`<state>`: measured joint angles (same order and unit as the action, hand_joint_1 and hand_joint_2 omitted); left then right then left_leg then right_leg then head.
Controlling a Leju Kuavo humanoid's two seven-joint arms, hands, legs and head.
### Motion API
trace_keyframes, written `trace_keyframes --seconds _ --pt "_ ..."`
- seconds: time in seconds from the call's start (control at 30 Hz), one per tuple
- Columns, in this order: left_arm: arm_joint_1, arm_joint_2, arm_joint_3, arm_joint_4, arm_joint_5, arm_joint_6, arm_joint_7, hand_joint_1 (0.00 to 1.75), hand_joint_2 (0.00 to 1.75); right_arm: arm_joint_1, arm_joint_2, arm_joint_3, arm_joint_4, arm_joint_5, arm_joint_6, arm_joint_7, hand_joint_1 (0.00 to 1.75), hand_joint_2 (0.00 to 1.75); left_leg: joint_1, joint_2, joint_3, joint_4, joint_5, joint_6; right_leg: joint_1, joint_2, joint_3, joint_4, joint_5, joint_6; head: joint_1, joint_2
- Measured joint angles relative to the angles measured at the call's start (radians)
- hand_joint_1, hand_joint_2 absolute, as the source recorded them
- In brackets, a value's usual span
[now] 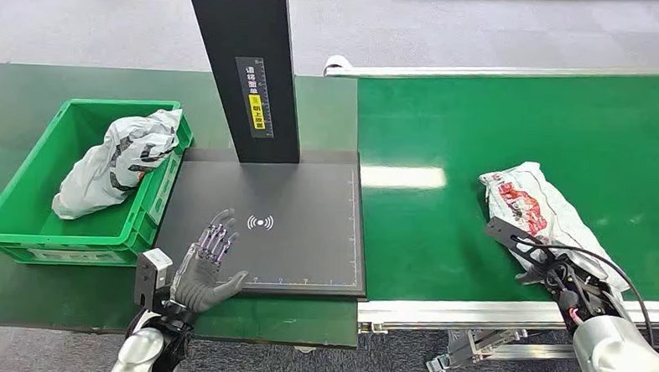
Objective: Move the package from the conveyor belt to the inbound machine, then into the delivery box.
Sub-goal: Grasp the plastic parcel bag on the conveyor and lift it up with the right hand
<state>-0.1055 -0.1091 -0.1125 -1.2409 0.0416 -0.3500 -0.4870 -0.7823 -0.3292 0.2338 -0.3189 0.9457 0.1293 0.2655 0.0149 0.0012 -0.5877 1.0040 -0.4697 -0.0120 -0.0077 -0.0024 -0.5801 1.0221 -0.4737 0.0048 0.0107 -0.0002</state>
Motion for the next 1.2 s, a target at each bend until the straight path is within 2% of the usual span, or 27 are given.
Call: trace_keyframes --seconds 0.07,0.2,0.27,0.4,0.43,0.47,0.5,0.53,0.57,0.6,0.77,0.93,1.13,1.2 --pt "0.000 0.000 0.000 0.000 0.000 0.000 0.000 0.00 1.75 0.000 0.000 0.001 0.000 0.006 0.004 0.000 0.75 1.75 0.000 0.000 0.000 0.000 0.000 0.000 0.000 0.000 0.000 0.000 0.000 0.000 0.000 0.000" --pt "-0.002 0.000 0.000 0.004 0.000 0.002 -0.001 0.00 1.75 0.000 0.000 0.006 0.000 0.025 0.033 0.003 1.04 1.75 0.000 0.000 0.000 0.000 0.000 0.000 0.000 0.000 0.000 0.000 0.000 0.000 0.000 0.000" --pt "-0.002 0.000 0.000 0.005 0.000 0.002 -0.001 0.00 1.75 0.000 0.000 0.007 0.000 0.029 0.038 0.003 1.08 1.75 0.000 0.000 0.000 0.000 0.000 0.000 0.000 0.000 0.000 0.000 0.000 0.000 0.000 0.000" --pt "-0.002 0.000 0.000 0.005 0.000 0.002 -0.001 0.00 1.75 0.000 0.000 0.007 0.000 0.029 0.038 0.003 1.08 1.75 0.000 0.000 0.000 0.000 0.000 0.000 0.000 0.000 0.000 0.000 0.000 0.000 0.000 0.000" --pt "-0.002 0.000 0.000 0.005 0.000 0.002 -0.001 0.00 1.75 0.000 0.000 0.007 0.000 0.029 0.038 0.003 1.00 1.75 0.000 0.000 0.000 0.000 0.000 0.000 0.000 0.000 0.000 0.000 0.000 0.000 0.000 0.000" --pt "-0.004 0.000 0.000 0.007 0.000 0.002 -0.002 0.00 1.75 -0.002 0.000 0.010 0.000 0.035 0.043 0.003 1.09 1.75 0.000 0.000 0.000 0.000 0.000 0.000 0.000 0.000 0.000 0.000 0.000 0.000 0.000 0.000" --pt "-0.007 0.000 0.000 0.010 0.000 0.003 -0.003 0.00 1.75 -0.004 0.000 0.013 0.000 0.043 0.052 0.000 1.26 1.75 0.000 0.000 0.000 0.000 0.000 0.000 0.000 0.000 0.000 0.000 0.000 0.000 0.000 0.000" --pt "-0.013 0.000 0.000 0.015 0.000 0.003 -0.005 0.00 1.75 -0.008 0.000 0.021 0.000 0.056 0.066 -0.003 1.42 1.75 0.000 0.000 0.000 0.000 0.000 0.000 0.000 0.000 0.000 0.000 0.000 0.000 0.000 0.000" --pt "-0.021 0.001 0.000 0.021 0.000 0.003 -0.007 0.00 1.75 -0.011 0.000 0.032 0.000 0.072 0.083 -0.009 1.67 1.75 0.000 0.000 0.000 0.000 0.000 0.000 0.000 0.000 0.000 0.000 0.000 0.000 0.000 0.000" --pt "-0.027 0.001 0.000 0.026 0.000 0.003 -0.008 0.00 1.75 -0.013 0.000 0.040 0.000 0.081 0.094 -0.014 1.75 1.75 0.000 0.000 0.000 0.000 0.000 0.000 0.000 0.000 0.000 0.000 0.000 0.000 0.000 0.000" --pt "-0.036 0.001 0.000 0.033 -0.001 0.005 -0.009 0.00 1.75 -0.014 0.003 0.057 0.000 0.094 0.091 -0.029 1.75 1.75 0.000 0.000 0.000 0.000 0.000 0.000 0.000 0.000 0.000 0.000 0.000 0.000 0.000 0.000" --pt "-0.023 0.003 0.001 0.023 -0.001 0.014 -0.009 0.00 1.75 -0.014 0.018 0.056 -0.001 0.086 0.006 -0.058 1.75 1.75 0.000 0.000 0.000 0.000 0.000 0.000 0.000 0.000 0.000 0.000 0.000 0.000 0.000 0.000" --pt "0.013 0.005 0.009 -0.024 0.005 0.019 -0.007 0.00 1.75 -0.017 0.042 0.030 -0.026 0.049 -0.122 -0.150 1.75 1.75 0.000 0.000 0.000 0.000 0.000 0.000 0.000 0.000 0.000 0.000 0.000 0.000 0.000 0.000" --pt "0.027 0.006 0.014 -0.044 0.009 0.023 -0.005 0.00 1.75 -0.017 0.052 0.014 -0.044 0.025 -0.169 -0.211 1.75 1.75 0.000 0.000 0.000 0.000 0.000 0.000 0.000 0.000 0.000 0.000 0.000 0.000 0.000 0.000"
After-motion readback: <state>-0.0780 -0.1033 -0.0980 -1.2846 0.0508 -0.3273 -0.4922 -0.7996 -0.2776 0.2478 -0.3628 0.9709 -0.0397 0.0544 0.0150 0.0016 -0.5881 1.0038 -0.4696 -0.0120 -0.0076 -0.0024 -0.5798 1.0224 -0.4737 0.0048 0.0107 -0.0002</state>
